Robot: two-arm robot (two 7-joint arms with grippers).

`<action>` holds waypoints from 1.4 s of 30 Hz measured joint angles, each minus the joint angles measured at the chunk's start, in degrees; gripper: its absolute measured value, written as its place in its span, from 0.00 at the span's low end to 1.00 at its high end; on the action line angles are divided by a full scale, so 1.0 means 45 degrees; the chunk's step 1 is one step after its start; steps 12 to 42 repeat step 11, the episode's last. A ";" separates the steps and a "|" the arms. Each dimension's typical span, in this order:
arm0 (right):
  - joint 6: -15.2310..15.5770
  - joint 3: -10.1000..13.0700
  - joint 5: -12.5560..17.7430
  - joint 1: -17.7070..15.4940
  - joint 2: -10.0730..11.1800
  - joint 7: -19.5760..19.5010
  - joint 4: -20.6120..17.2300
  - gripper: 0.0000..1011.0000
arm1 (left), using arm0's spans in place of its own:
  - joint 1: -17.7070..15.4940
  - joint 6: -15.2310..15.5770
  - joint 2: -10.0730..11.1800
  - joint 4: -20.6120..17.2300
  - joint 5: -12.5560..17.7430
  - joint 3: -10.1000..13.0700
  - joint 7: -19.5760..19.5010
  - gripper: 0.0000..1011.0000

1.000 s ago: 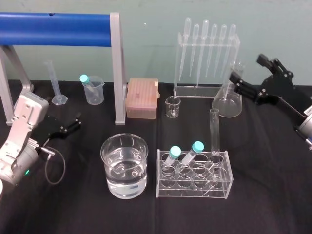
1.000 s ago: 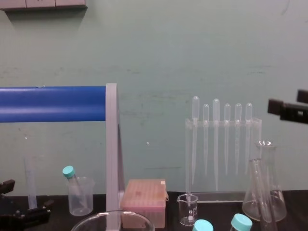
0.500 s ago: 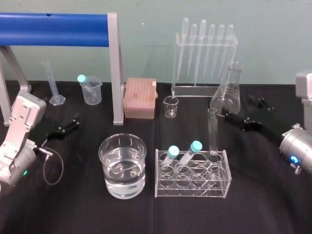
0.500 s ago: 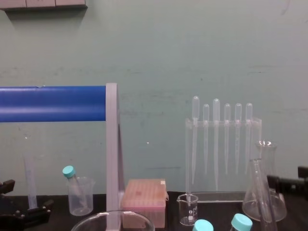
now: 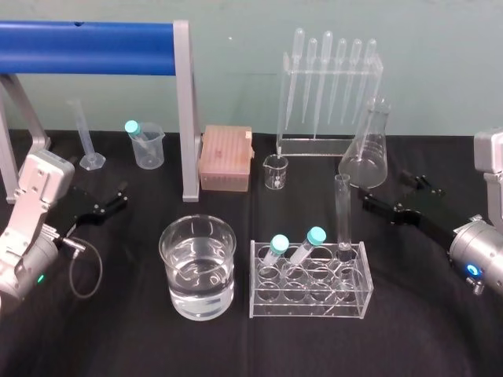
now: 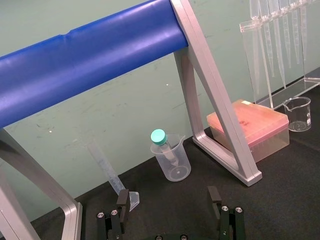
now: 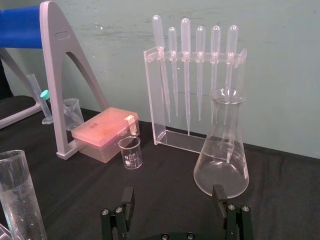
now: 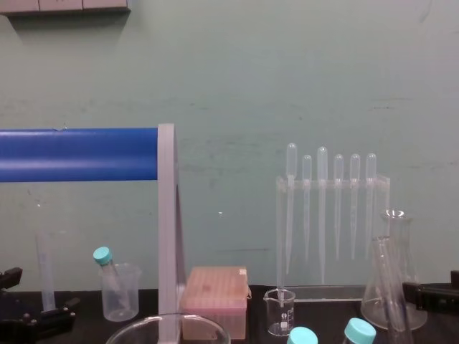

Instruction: Hold the test tube with one hand and immerse one end into the beaker, then return it to the test tube rack.

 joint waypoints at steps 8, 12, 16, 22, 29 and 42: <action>-0.0011 -0.0026 -0.0002 0.0032 0.0024 -0.0001 -0.0015 0.99 | -0.0001 0.0000 0.0000 0.0000 0.0000 0.0000 0.0001 0.99; -0.0014 -0.0032 -0.0004 0.0039 0.0028 -0.0003 -0.0018 0.99 | -0.0001 0.0000 0.0000 0.0000 0.0000 0.0000 0.0001 0.99; -0.0014 -0.0032 -0.0004 0.0039 0.0028 -0.0003 -0.0018 0.99 | -0.0001 0.0000 0.0000 0.0000 0.0000 0.0000 0.0001 0.99; -0.0014 -0.0032 -0.0004 0.0039 0.0028 -0.0003 -0.0018 0.99 | -0.0001 0.0000 0.0000 0.0000 0.0000 0.0000 0.0001 0.99; -0.0014 -0.0032 -0.0004 0.0039 0.0028 -0.0003 -0.0018 0.99 | -0.0001 0.0000 0.0000 0.0000 0.0000 0.0000 0.0001 0.99; -0.0014 -0.0032 -0.0004 0.0039 0.0028 -0.0003 -0.0018 0.99 | -0.0001 0.0000 0.0000 0.0000 0.0000 0.0000 0.0001 0.99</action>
